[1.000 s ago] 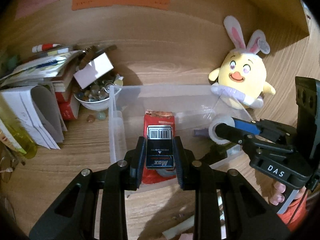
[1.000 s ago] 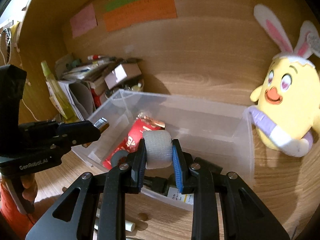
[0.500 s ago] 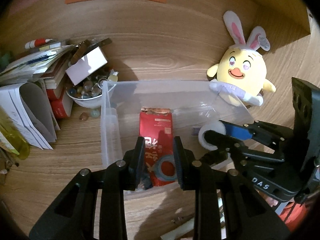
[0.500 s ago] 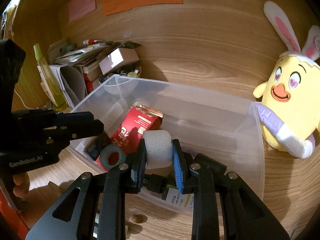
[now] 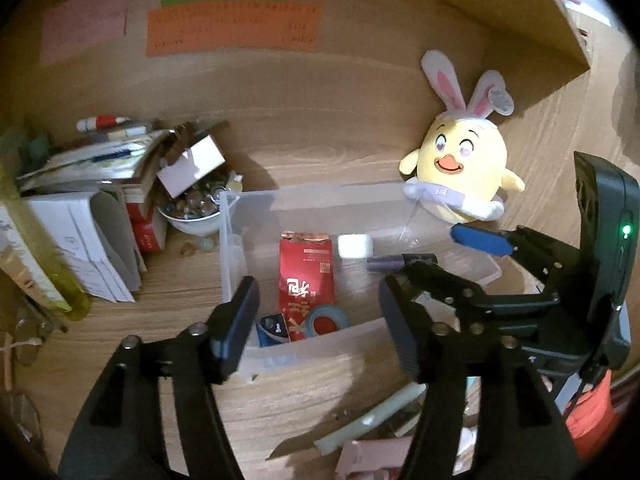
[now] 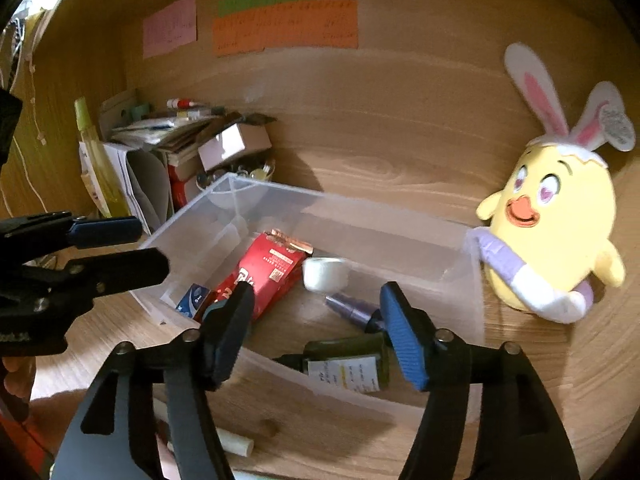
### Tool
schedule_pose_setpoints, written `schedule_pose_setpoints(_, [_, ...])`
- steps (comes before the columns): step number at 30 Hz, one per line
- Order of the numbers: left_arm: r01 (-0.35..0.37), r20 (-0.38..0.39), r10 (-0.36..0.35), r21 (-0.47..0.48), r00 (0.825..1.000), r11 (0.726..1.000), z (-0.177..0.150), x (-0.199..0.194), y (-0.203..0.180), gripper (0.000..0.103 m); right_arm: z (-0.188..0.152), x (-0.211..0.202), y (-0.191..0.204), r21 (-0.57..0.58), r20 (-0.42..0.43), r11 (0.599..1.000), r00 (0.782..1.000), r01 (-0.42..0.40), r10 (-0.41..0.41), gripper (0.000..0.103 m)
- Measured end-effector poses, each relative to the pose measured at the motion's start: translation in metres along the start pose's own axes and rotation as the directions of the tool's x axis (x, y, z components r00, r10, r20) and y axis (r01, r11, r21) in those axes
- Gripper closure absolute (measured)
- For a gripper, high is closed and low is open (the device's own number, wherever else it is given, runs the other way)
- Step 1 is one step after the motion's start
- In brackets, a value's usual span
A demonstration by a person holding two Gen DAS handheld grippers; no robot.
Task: Organize objects
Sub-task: 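Withdraw both tools from the bin back toward the item pile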
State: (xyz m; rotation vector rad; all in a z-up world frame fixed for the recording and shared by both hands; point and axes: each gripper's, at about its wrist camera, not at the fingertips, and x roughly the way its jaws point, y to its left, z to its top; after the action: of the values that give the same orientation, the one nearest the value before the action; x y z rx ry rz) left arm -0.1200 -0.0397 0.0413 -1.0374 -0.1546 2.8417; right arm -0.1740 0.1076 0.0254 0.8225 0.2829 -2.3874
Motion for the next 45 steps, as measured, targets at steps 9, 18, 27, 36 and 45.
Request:
schedule_pose_setpoints(9, [-0.050, 0.006, 0.050, 0.028, 0.999, 0.998, -0.026, -0.022, 0.000, 0.029, -0.019, -0.039, -0.004, 0.023, 0.033, 1.000, 0.999, 0.005, -0.006, 0.033])
schedule_pose_setpoints(18, [-0.061, -0.052, 0.061, 0.006, 0.997, 0.998, -0.063, -0.024, 0.004, 0.027, -0.051, -0.059, 0.002, 0.049, 0.009, 0.999, 1.000, -0.018, 0.018, 0.033])
schedule_pose_setpoints(27, [-0.019, -0.105, 0.019, 0.003, 0.994, 1.000, -0.097, -0.030, -0.008, 0.027, -0.091, -0.061, 0.017, 0.041, -0.059, 0.998, 0.997, -0.039, 0.041, 0.033])
schedule_pose_setpoints(36, [0.005, -0.139, -0.004, 0.004, 0.990, 1.000, -0.118, -0.035, -0.024, 0.027, -0.124, -0.056, 0.018, 0.061, -0.134, 0.996, 0.988, -0.066, 0.074, 0.033])
schedule_pose_setpoints(45, [0.026, -0.175, -0.013, 0.074, 0.984, 0.997, -0.133, -0.032, -0.058, 0.019, -0.136, -0.059, 0.019, 0.042, -0.137, 0.991, 0.982, -0.126, 0.130, 0.053])
